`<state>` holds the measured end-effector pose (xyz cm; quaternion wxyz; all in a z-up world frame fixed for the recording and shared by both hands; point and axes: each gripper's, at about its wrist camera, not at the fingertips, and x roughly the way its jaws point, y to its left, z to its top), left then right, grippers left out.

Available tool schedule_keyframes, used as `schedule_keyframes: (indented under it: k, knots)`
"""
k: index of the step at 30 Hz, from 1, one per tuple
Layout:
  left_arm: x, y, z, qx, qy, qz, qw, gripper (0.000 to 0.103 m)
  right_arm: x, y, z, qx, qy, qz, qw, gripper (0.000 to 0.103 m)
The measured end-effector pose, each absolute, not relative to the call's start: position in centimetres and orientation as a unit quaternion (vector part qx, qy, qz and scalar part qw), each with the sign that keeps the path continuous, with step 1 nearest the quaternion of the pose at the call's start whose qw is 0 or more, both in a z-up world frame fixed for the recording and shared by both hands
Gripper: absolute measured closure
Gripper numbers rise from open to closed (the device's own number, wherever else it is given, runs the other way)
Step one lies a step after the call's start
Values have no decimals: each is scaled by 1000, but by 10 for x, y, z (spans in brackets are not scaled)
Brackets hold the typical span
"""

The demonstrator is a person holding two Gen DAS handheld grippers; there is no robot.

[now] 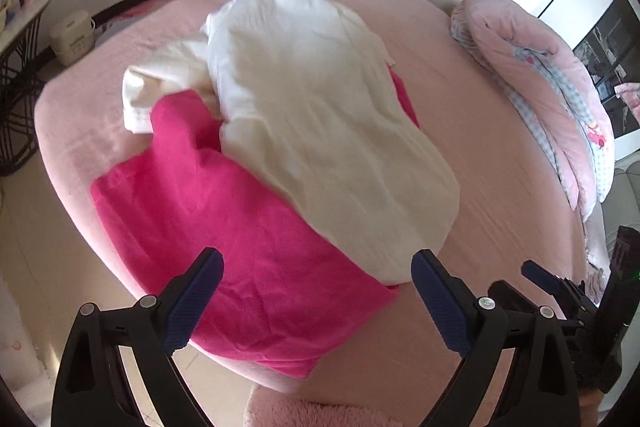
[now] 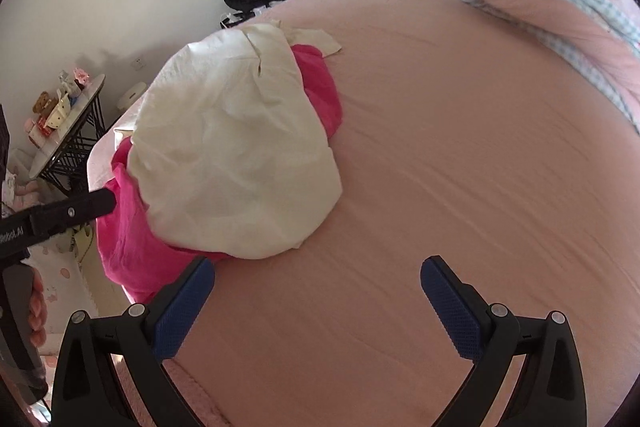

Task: Fold clothes
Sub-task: 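Move both grippers toward the pile of cream and magenta clothes, then grasp the magenta garment with the left gripper while the right gripper grasps the cream cloth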

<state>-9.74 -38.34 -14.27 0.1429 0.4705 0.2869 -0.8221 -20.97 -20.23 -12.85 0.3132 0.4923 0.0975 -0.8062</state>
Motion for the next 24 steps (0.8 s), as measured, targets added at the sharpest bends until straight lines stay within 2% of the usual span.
schedule_keyframes:
  k: [4, 5, 7, 8, 9, 10, 11, 12, 13, 14, 15, 16, 19, 24]
  knots:
    - [-106, -389, -178, 494, 291, -804, 158, 7, -228, -235, -163, 511, 114, -796, 303, 1]
    - [-107, -389, -184, 496, 292, -802, 159, 8, -233, -241, -170, 518, 112, -791, 304, 4]
    - [-111, -385, -192, 500, 287, -801, 160, 10, -242, -251, -185, 535, 106, -779, 308, 23]
    - [-112, -382, -192, 501, 278, -803, 162, 11, -245, -255, -192, 546, 98, -770, 314, 39]
    - [-114, -379, -192, 502, 268, -806, 164, 17, -247, -258, -198, 555, 92, -763, 318, 50]
    - [-115, -376, -191, 502, 258, -808, 166, 23, -247, -260, -200, 555, 87, -763, 320, 54]
    - [-117, -373, -191, 503, 249, -811, 168, 27, -246, -261, -199, 551, 85, -765, 324, 63]
    - [-117, -370, -189, 504, 243, -812, 166, 37, -243, -263, -197, 545, 83, -765, 331, 76]
    - [-117, -367, -186, 505, 240, -813, 164, 53, -239, -263, -193, 538, 79, -767, 341, 83]
    - [-117, -364, -180, 506, 239, -814, 156, 62, -235, -261, -186, 527, 70, -769, 356, 98]
    - [-117, -359, -171, 505, 232, -819, 146, 75, -231, -259, -179, 515, 63, -771, 368, 98]
    - [-118, -352, -162, 503, 221, -825, 135, 78, -227, -256, -168, 504, 61, -775, 376, 98]
    - [-122, -329, -132, 489, 185, -846, 103, 82, -217, -247, -136, 471, 55, -785, 397, 98]
    - [-128, -281, -101, 474, 178, -861, 42, 82, -204, -197, -93, 443, 33, -808, 386, 98]
